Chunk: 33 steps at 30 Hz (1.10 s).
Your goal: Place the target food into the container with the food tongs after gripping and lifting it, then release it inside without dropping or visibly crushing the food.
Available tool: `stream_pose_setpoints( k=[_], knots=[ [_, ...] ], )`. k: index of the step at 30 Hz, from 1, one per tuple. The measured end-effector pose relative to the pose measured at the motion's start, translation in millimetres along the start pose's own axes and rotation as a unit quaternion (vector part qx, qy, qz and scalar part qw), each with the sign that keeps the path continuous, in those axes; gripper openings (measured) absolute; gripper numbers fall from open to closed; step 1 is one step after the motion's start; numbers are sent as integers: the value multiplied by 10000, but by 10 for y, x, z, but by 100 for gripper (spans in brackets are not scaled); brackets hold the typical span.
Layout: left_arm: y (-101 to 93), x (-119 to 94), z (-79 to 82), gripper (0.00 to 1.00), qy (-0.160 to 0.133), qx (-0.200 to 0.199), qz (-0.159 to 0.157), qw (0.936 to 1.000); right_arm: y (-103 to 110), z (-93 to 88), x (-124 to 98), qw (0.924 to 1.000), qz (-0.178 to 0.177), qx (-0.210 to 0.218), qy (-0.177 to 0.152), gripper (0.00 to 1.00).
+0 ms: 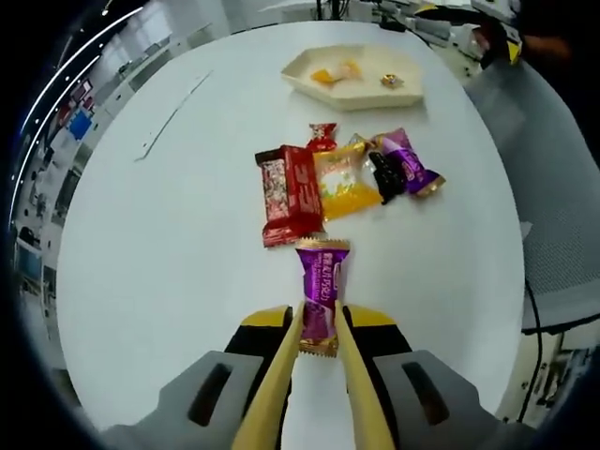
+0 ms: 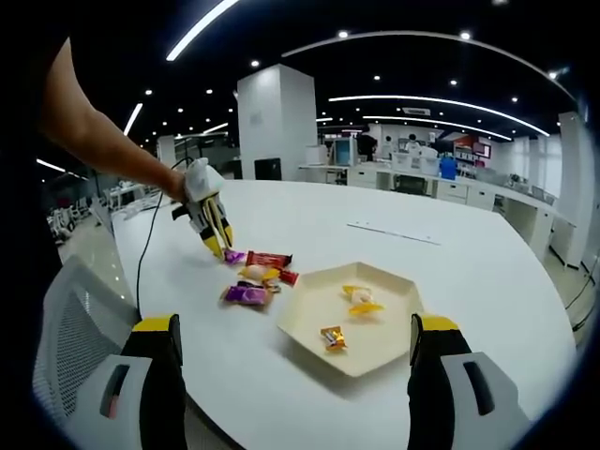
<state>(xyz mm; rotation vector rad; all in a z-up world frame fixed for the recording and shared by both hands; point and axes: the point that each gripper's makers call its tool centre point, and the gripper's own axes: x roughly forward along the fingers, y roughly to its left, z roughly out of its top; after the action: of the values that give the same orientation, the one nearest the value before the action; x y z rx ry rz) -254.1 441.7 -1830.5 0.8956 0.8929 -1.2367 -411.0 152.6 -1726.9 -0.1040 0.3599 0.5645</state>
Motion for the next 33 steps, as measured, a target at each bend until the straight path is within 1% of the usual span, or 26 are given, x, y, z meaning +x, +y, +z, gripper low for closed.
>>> stream_pose_setpoints(
  k=[5, 9, 14, 18, 25, 30, 33],
  knots=[
    [52, -58, 45, 17, 16, 50, 49, 10000, 2, 13, -3, 10000, -1, -1, -25, 99],
    [118, -160, 148, 17, -106, -80, 76, 9999, -2, 17, -4, 10000, -13, 1, -37, 99],
    [155, -267, 255, 17, -162, -58, 118, 9998, -1, 19, -3, 10000, -11, -6, -45, 99],
    [160, -313, 344, 17, -229, -71, 114, 9996, -1, 26, -6, 10000, -11, 3, -63, 99],
    [145, -320, 450, 17, -222, -70, 94, 9997, -4, 40, -13, 10000, -16, -4, -97, 99],
    [118, -325, 583, 17, -244, -20, 68, 9997, -13, 48, -21, 9999, -41, -28, -112, 99],
    [99, -338, 733, 17, -319, -45, 35, 9995, -6, 22, -19, 10000, -27, -82, -42, 100]
  ],
)
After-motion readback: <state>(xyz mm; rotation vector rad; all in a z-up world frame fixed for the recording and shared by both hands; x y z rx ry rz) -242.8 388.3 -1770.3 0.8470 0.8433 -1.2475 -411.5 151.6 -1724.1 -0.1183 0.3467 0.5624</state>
